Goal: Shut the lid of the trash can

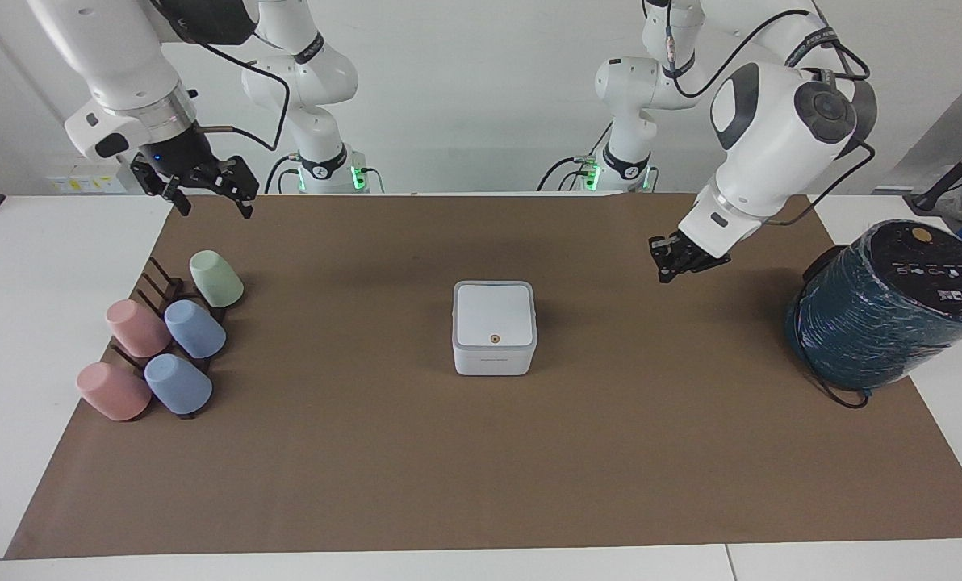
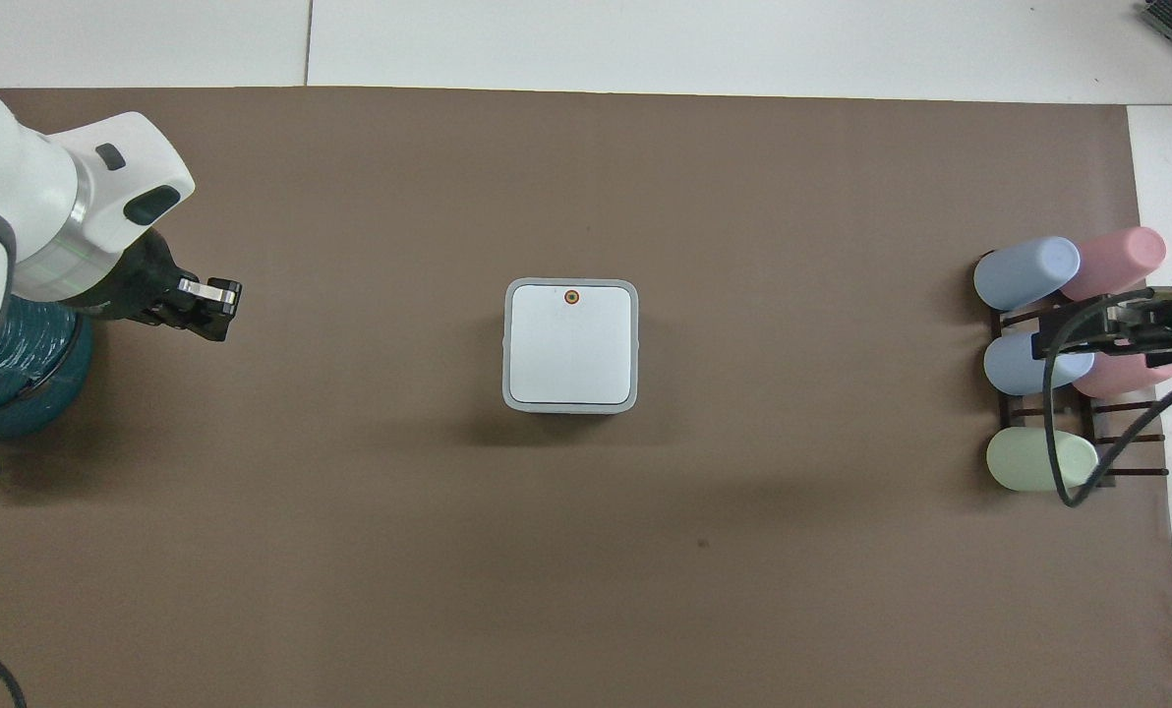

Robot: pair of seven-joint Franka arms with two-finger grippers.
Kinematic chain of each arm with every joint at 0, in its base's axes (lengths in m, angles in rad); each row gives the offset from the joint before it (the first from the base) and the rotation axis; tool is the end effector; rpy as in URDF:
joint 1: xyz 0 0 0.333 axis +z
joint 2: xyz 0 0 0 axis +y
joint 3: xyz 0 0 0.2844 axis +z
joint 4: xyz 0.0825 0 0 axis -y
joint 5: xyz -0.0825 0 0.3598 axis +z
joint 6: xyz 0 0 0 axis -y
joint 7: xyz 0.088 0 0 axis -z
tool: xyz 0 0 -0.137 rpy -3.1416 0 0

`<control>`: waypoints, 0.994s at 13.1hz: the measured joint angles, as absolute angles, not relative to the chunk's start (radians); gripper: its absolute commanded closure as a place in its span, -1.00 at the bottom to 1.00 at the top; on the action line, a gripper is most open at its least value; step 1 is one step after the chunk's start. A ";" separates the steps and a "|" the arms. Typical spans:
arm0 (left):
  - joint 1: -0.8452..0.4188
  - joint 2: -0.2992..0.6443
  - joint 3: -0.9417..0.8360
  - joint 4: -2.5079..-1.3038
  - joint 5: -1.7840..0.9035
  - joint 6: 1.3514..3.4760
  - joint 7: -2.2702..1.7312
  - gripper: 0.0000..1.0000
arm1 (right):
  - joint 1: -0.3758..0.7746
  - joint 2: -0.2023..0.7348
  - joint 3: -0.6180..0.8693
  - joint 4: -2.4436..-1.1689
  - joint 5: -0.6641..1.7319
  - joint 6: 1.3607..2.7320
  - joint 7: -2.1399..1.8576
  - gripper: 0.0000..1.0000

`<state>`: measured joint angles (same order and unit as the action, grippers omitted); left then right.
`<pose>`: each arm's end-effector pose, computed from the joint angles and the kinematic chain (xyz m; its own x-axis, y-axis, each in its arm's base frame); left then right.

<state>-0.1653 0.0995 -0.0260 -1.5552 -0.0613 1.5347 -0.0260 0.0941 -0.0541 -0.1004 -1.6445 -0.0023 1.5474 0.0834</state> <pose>0.5353 -0.1119 0.5136 0.9787 -0.1656 -0.1212 -0.1592 -0.9854 0.0605 0.5104 -0.0047 0.5561 0.9951 -0.0892 -0.0434 -0.0893 -0.9960 0.0005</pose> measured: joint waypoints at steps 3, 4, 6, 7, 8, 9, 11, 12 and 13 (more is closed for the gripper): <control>-0.165 0.048 -0.028 -1.555 -0.058 1.476 -0.026 1.00 | 0.094 -0.054 -0.100 -1.645 -0.002 1.547 0.083 -1.00; -0.165 0.034 -0.030 -1.555 -0.058 1.461 -0.026 1.00 | 0.094 -0.054 -0.100 -1.645 -0.002 1.547 0.083 -1.00; -0.165 0.008 -0.031 -1.563 -0.057 1.442 -0.026 1.00 | 0.094 -0.054 -0.100 -1.645 -0.002 1.547 0.083 -1.00; -0.165 -0.005 -0.031 -1.573 -0.056 1.439 -0.026 1.00 | 0.094 -0.054 -0.100 -1.645 -0.002 1.547 0.083 -1.00; -0.165 -0.017 -0.031 -1.586 -0.053 1.439 -0.026 1.00 | 0.094 -0.054 -0.100 -1.645 -0.002 1.547 0.083 -1.00; -0.165 -0.026 -0.031 -1.598 -0.046 1.439 -0.025 1.00 | 0.094 -0.054 -0.100 -1.645 -0.002 1.547 0.083 -1.00; -0.164 -0.030 -0.029 -1.610 -0.030 1.439 -0.015 1.00 | 0.094 -0.054 -0.100 -1.645 -0.002 1.547 0.083 -1.00; -0.158 -0.030 -0.026 -1.611 -0.026 1.439 0.002 1.00 | 0.094 -0.054 -0.100 -1.645 -0.002 1.547 0.083 -1.00; -0.145 -0.030 -0.026 -1.612 -0.024 1.439 0.024 1.00 | 0.094 -0.054 -0.100 -1.645 -0.002 1.547 0.083 -1.00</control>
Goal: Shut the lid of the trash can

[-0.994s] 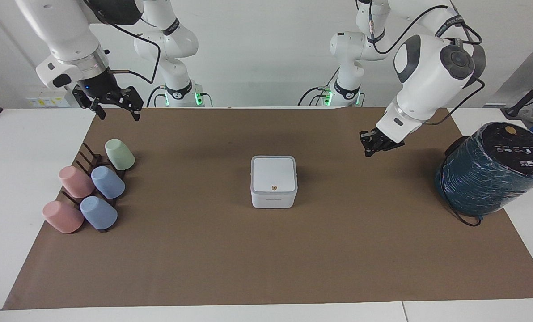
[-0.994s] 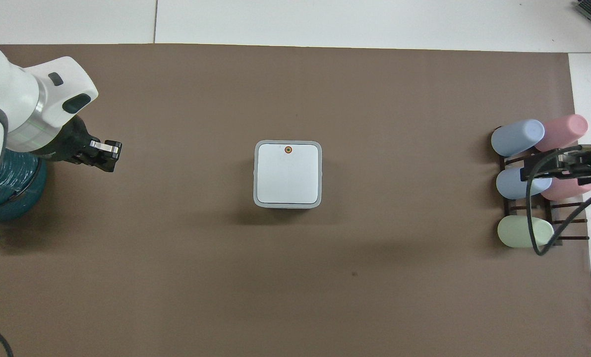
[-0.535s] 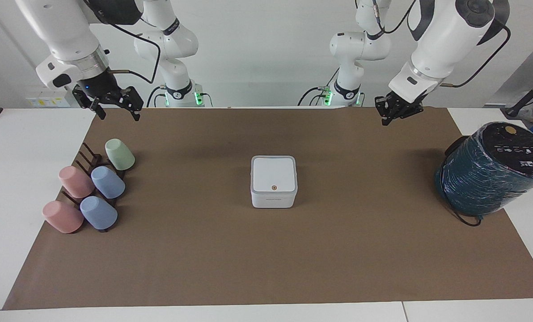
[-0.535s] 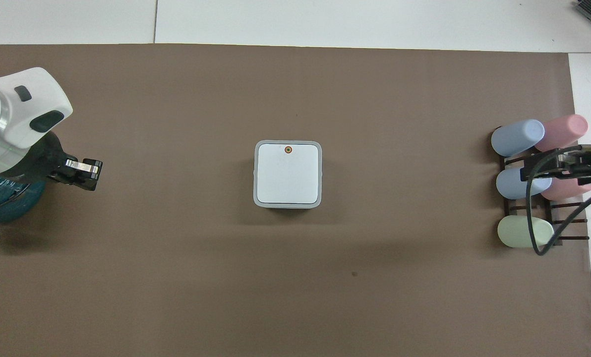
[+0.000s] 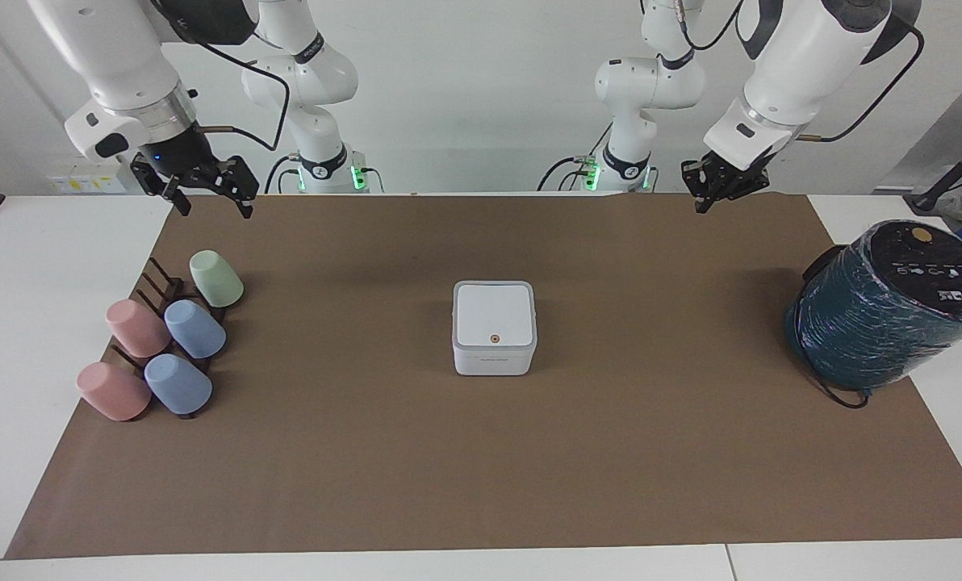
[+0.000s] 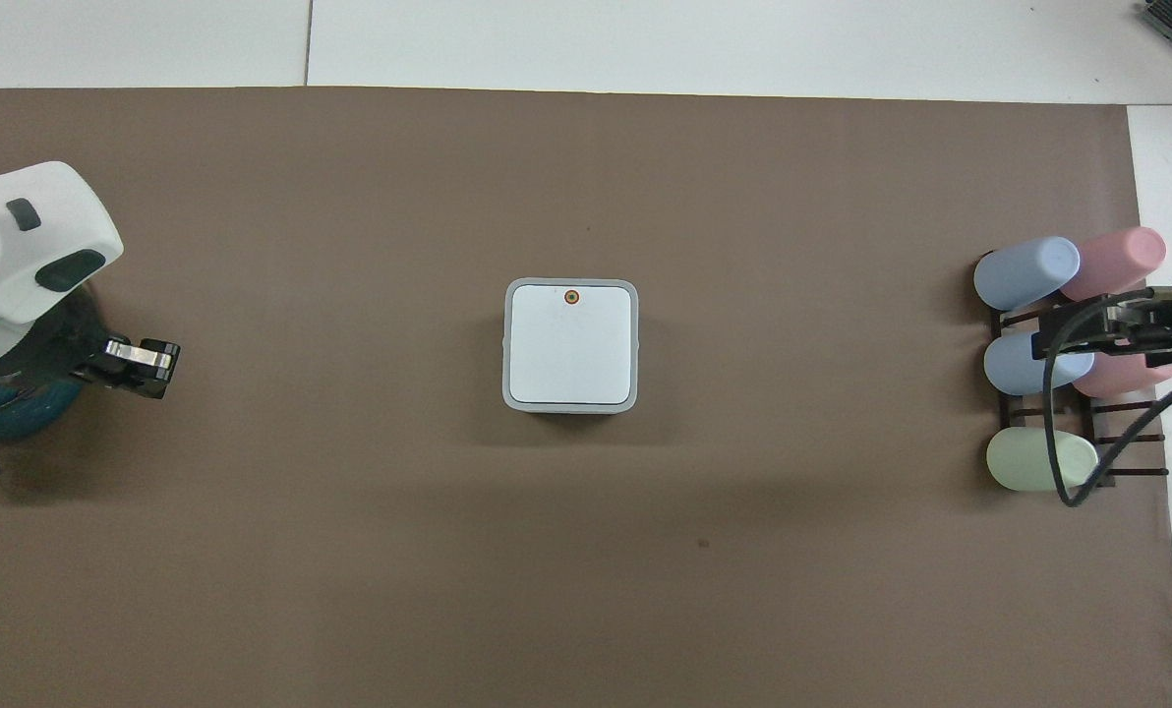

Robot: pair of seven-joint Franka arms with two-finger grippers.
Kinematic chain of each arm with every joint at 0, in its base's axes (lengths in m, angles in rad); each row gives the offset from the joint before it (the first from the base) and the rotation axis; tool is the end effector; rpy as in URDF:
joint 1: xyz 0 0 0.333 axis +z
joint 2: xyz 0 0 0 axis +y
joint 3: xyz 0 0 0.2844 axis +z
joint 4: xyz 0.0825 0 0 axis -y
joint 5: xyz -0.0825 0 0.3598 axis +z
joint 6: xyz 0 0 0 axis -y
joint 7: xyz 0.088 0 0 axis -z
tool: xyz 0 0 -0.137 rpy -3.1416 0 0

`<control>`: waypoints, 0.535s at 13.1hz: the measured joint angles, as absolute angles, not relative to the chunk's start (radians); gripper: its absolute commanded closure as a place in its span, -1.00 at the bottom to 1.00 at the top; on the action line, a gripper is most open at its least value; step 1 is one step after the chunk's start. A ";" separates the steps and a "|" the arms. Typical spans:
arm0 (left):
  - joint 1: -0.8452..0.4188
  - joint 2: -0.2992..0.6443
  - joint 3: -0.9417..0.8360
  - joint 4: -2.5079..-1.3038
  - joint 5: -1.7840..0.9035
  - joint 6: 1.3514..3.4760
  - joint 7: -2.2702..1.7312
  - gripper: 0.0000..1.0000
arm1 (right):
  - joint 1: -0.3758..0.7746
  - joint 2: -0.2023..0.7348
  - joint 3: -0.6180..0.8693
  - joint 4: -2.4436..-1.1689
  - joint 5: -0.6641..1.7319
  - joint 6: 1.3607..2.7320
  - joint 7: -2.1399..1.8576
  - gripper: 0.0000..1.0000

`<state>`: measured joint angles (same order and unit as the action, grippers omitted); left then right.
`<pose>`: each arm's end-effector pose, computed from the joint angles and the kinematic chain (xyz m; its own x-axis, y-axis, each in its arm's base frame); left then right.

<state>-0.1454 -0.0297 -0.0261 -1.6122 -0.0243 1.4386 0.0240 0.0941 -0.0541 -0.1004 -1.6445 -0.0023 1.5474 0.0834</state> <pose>0.4942 -0.0894 0.5498 0.9703 -0.1955 -0.1428 -0.1937 -0.9807 0.0270 0.5104 -0.0047 0.5561 0.9951 -0.0892 -0.0434 -0.0893 -0.9960 0.0005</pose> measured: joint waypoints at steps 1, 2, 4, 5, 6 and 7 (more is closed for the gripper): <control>-0.129 -0.030 -0.025 -1.613 -0.024 1.439 0.046 1.00 | 0.094 -0.054 -0.100 -1.645 -0.002 1.547 0.083 -1.00; -0.113 -0.030 -0.025 -1.613 -0.024 1.439 0.064 1.00 | 0.094 -0.054 -0.100 -1.645 -0.002 1.547 0.083 -1.00; -0.097 -0.030 -0.024 -1.613 -0.024 1.439 0.077 1.00 | 0.094 -0.054 -0.100 -1.645 -0.002 1.547 0.083 -1.00; -0.092 -0.030 -0.024 -1.613 -0.021 1.439 0.089 1.00 | 0.094 -0.054 -0.100 -1.645 -0.002 1.547 0.083 -1.00; -0.086 -0.030 -0.024 -1.613 -0.016 1.440 0.109 1.00 | 0.094 -0.054 -0.100 -1.645 -0.002 1.547 0.083 -1.00; -0.082 -0.030 -0.024 -1.613 -0.013 1.444 0.123 1.00 | 0.094 -0.054 -0.100 -1.645 -0.002 1.547 0.083 -1.00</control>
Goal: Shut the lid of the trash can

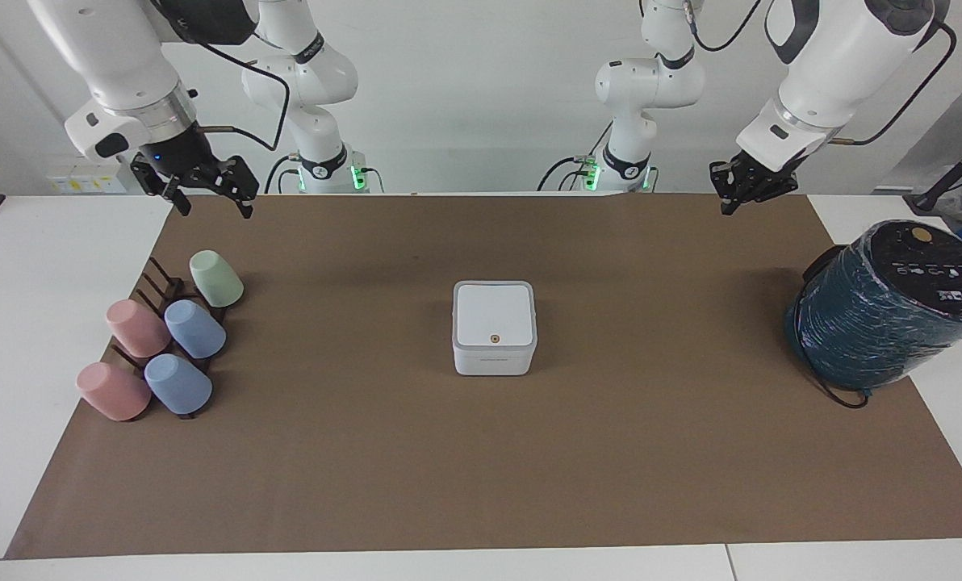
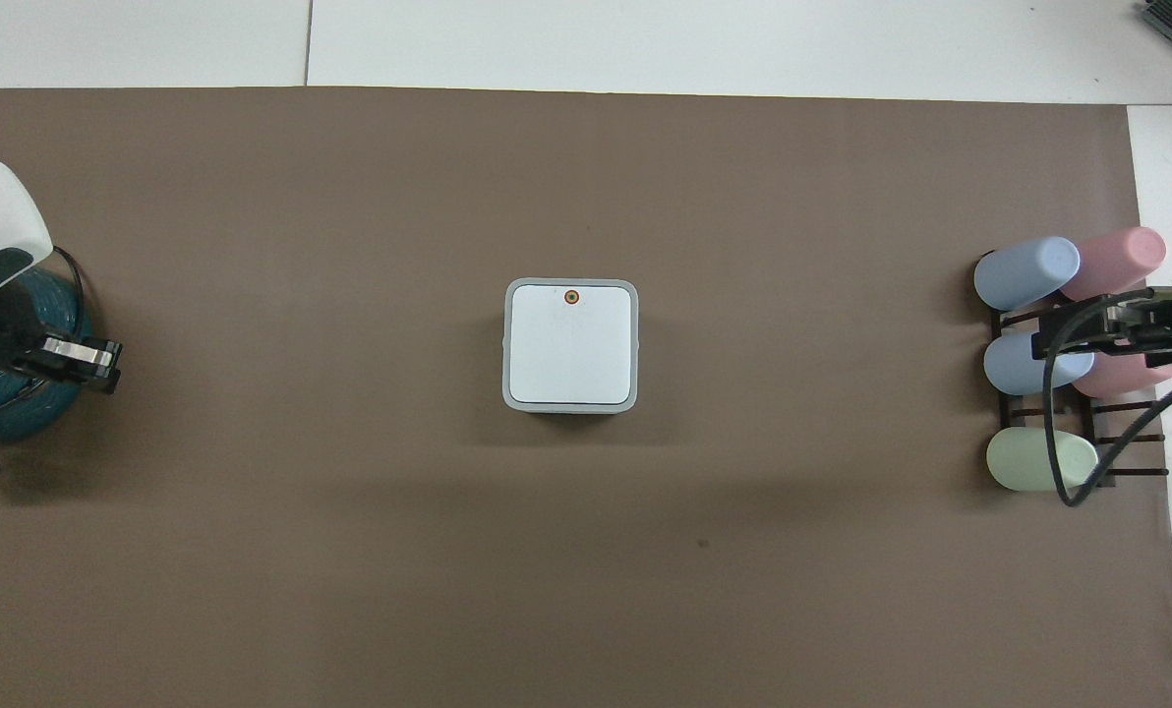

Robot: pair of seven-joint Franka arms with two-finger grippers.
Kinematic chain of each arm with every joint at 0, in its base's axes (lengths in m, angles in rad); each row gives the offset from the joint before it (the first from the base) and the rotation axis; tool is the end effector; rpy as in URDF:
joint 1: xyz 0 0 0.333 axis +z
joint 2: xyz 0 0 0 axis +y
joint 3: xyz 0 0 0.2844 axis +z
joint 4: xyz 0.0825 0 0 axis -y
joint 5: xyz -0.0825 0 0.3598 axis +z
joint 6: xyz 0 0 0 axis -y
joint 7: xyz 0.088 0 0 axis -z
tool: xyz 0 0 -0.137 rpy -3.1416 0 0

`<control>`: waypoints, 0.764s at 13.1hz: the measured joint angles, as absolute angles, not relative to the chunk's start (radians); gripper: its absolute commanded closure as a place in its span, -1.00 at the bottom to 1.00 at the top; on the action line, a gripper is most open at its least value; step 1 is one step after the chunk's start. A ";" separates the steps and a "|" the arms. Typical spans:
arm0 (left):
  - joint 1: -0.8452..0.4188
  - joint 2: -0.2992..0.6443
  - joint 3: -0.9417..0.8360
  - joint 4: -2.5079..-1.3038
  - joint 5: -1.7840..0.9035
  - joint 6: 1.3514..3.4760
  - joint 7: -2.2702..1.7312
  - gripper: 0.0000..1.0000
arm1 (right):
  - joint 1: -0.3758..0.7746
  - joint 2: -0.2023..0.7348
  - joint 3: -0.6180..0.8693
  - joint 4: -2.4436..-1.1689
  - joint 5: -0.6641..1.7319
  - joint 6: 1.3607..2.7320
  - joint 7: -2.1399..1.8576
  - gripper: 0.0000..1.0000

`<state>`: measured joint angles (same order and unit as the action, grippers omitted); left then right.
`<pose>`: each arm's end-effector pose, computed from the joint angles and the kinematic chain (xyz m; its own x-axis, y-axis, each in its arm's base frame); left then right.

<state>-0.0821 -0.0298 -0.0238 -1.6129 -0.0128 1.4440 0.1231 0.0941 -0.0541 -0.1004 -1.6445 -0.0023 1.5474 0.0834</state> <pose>0.4999 -0.0552 0.5499 0.9642 -0.2275 -0.1361 -0.2256 -0.9738 0.0290 0.5104 -0.0047 0.5561 0.9951 -0.0892 -0.0434 -0.0893 -0.9960 0.0005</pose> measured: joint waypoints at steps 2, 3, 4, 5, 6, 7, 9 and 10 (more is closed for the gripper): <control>-0.082 -0.030 -0.027 -1.613 -0.012 1.463 0.127 1.00 | 0.094 -0.054 -0.100 -1.645 -0.002 1.547 0.083 -1.00; -0.083 -0.030 -0.030 -1.613 -0.012 1.469 0.127 1.00 | 0.094 -0.054 -0.100 -1.645 -0.002 1.547 0.083 -1.00; -0.083 -0.030 -0.033 -1.613 -0.012 1.475 0.127 1.00 | 0.094 -0.054 -0.100 -1.645 -0.002 1.547 0.083 -1.00; -0.083 -0.030 -0.036 -1.613 -0.012 1.484 0.127 1.00 | 0.094 -0.054 -0.100 -1.645 -0.002 1.547 0.083 -1.00; -0.084 -0.030 -0.038 -1.613 -0.012 1.496 0.127 1.00 | 0.094 -0.054 -0.100 -1.645 -0.002 1.547 0.083 -1.00; -0.084 -0.030 -0.040 -1.613 -0.012 1.505 0.125 1.00 | 0.094 -0.054 -0.100 -1.645 -0.002 1.547 0.083 -1.00; -0.084 -0.030 -0.041 -1.614 -0.012 1.516 0.107 1.00 | 0.094 -0.054 -0.100 -1.645 -0.002 1.547 0.083 -1.00; -0.087 -0.030 -0.043 -1.616 -0.012 1.517 0.098 1.00 | 0.094 -0.054 -0.100 -1.645 -0.002 1.547 0.083 -1.00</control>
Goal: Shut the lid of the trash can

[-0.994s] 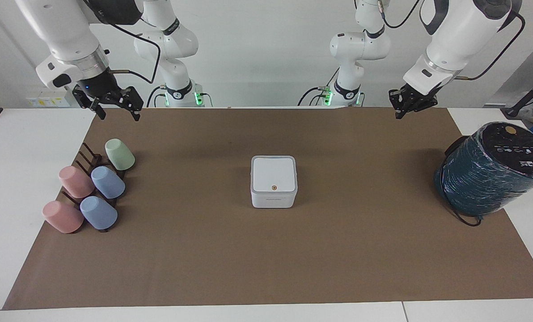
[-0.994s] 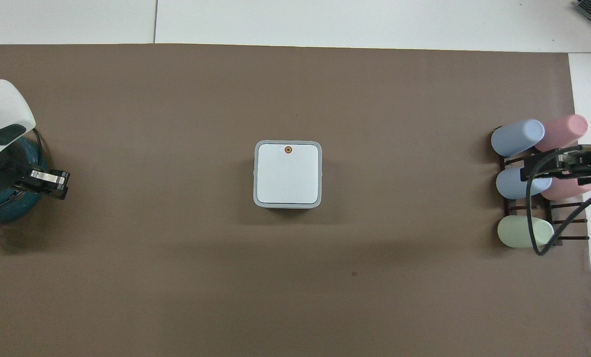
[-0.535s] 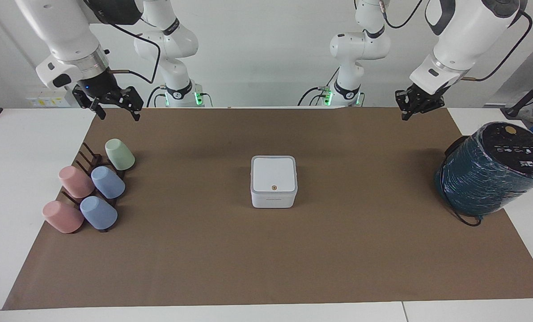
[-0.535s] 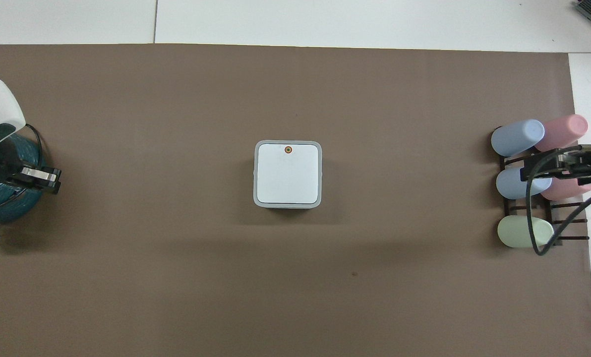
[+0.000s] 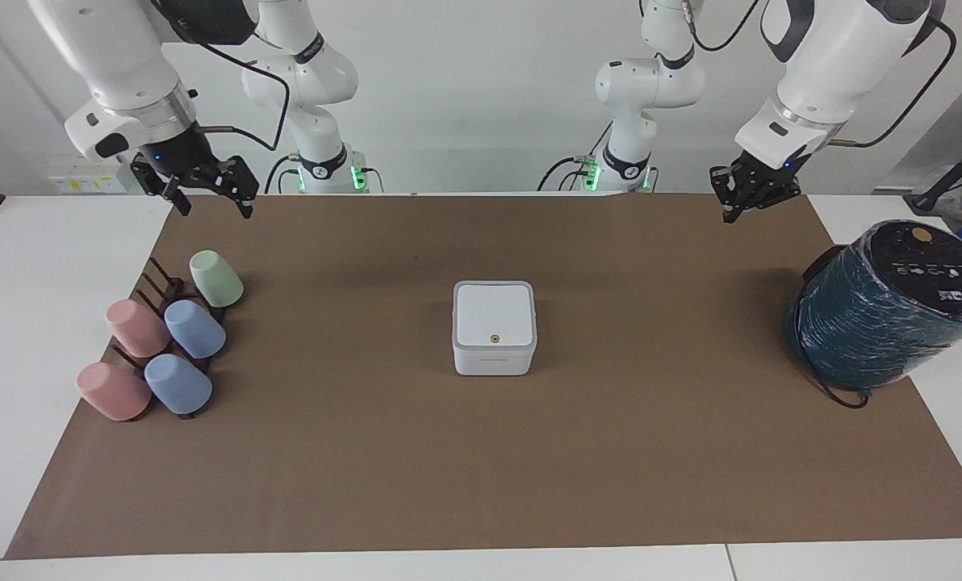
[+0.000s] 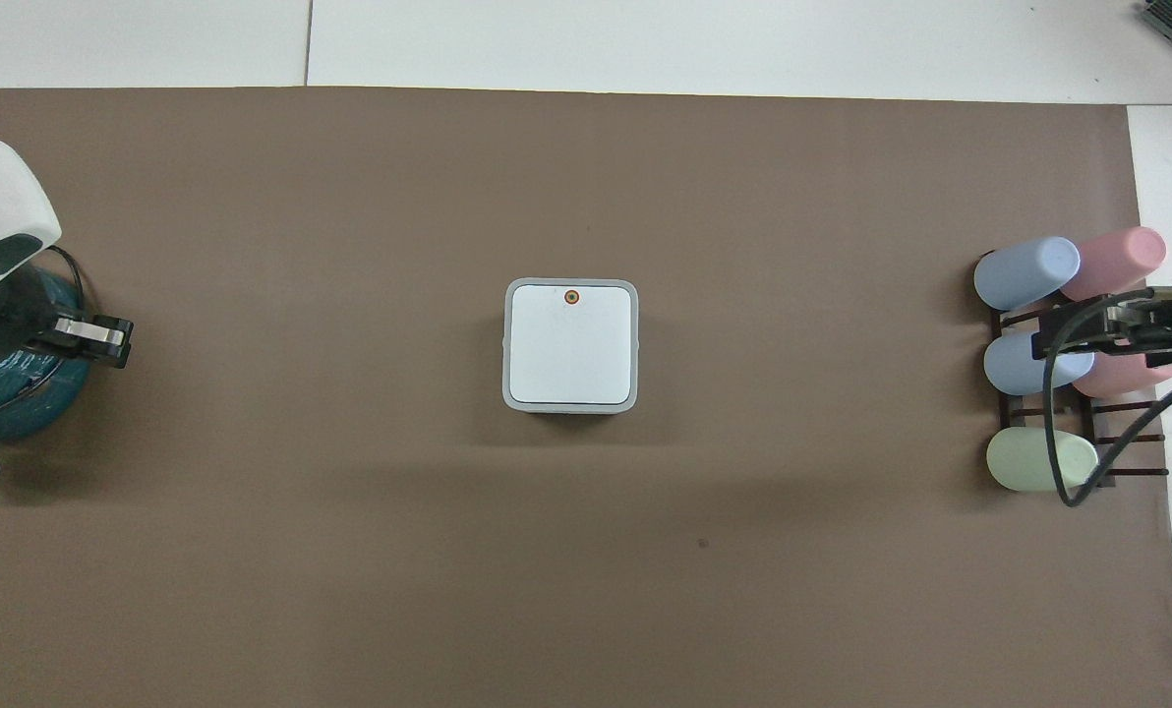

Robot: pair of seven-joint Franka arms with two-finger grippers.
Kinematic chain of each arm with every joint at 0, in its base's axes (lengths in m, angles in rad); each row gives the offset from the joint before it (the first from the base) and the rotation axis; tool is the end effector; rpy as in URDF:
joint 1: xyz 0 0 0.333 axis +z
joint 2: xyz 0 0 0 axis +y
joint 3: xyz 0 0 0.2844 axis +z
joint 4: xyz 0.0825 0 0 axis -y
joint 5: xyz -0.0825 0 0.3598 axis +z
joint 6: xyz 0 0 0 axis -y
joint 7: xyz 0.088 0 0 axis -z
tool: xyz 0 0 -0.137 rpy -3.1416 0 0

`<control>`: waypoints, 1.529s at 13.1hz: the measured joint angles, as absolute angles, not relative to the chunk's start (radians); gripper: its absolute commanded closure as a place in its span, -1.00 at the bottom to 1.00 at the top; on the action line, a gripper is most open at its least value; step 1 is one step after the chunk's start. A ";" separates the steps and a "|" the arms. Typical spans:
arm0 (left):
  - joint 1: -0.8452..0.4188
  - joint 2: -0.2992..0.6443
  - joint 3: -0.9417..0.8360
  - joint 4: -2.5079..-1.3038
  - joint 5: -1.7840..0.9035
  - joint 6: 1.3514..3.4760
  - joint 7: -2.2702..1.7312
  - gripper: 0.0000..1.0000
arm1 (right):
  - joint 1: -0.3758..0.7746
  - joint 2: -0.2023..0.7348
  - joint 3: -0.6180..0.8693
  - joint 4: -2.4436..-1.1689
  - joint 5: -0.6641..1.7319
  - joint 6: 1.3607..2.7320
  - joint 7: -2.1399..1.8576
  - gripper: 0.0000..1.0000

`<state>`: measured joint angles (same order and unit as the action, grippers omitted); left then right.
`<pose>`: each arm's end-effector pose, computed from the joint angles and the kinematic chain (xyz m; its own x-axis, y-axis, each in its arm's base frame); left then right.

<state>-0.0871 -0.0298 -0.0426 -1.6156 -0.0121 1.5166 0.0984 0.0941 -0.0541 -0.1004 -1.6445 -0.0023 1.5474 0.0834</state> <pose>0.5087 -0.0684 0.5541 0.9717 -0.2264 -0.0678 -0.2257 -0.9740 0.0176 0.5104 -0.0047 0.5561 0.9951 -0.0892 -0.0434 -0.0893 -0.9960 0.0005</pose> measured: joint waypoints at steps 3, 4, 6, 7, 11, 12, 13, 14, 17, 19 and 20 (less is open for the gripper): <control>-0.093 -0.030 -0.049 -1.621 -0.012 1.517 0.088 1.00 | 0.094 -0.054 -0.100 -1.645 -0.002 1.547 0.083 -1.00; -0.094 -0.030 -0.049 -1.622 -0.012 1.518 0.087 0.69 | 0.094 -0.054 -0.100 -1.645 -0.002 1.547 0.083 -1.00; -0.096 -0.030 -0.049 -1.622 -0.012 1.518 0.087 -0.99 | 0.094 -0.054 -0.100 -1.645 -0.002 1.547 0.083 -1.00; -0.097 -0.030 -0.049 -1.623 -0.012 1.519 0.087 -1.00 | 0.094 -0.054 -0.100 -1.645 -0.002 1.547 0.083 -1.00; -0.104 -0.030 -0.054 -1.623 -0.012 1.538 0.087 -1.00 | 0.094 -0.054 -0.100 -1.645 -0.002 1.547 0.083 -1.00; -0.108 -0.030 -0.054 -1.623 -0.012 1.539 0.087 -1.00 | 0.094 -0.054 -0.100 -1.645 -0.002 1.547 0.083 -1.00; -0.112 -0.030 -0.054 -1.623 -0.012 1.539 0.086 -1.00 | 0.094 -0.054 -0.100 -1.645 -0.002 1.547 0.083 -1.00; -0.115 -0.030 -0.054 -1.623 -0.012 1.539 0.085 -1.00 | 0.094 -0.054 -0.100 -1.645 -0.002 1.547 0.083 -1.00; -0.116 -0.030 -0.054 -1.623 -0.012 1.540 0.083 -1.00 | 0.094 -0.054 -0.100 -1.645 -0.002 1.547 0.083 -1.00; -0.116 -0.030 -0.052 -1.623 -0.012 1.541 0.066 -1.00 | 0.094 -0.054 -0.100 -1.645 -0.002 1.547 0.083 -1.00; -0.116 -0.030 -0.051 -1.623 -0.012 1.541 0.030 -1.00 | 0.094 -0.054 -0.100 -1.645 -0.002 1.547 0.083 -1.00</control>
<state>-0.1155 -0.0298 -0.0507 -1.6230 -0.0122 1.5411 0.0301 0.0941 -0.0541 -0.1004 -1.6445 -0.0023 1.5474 0.0834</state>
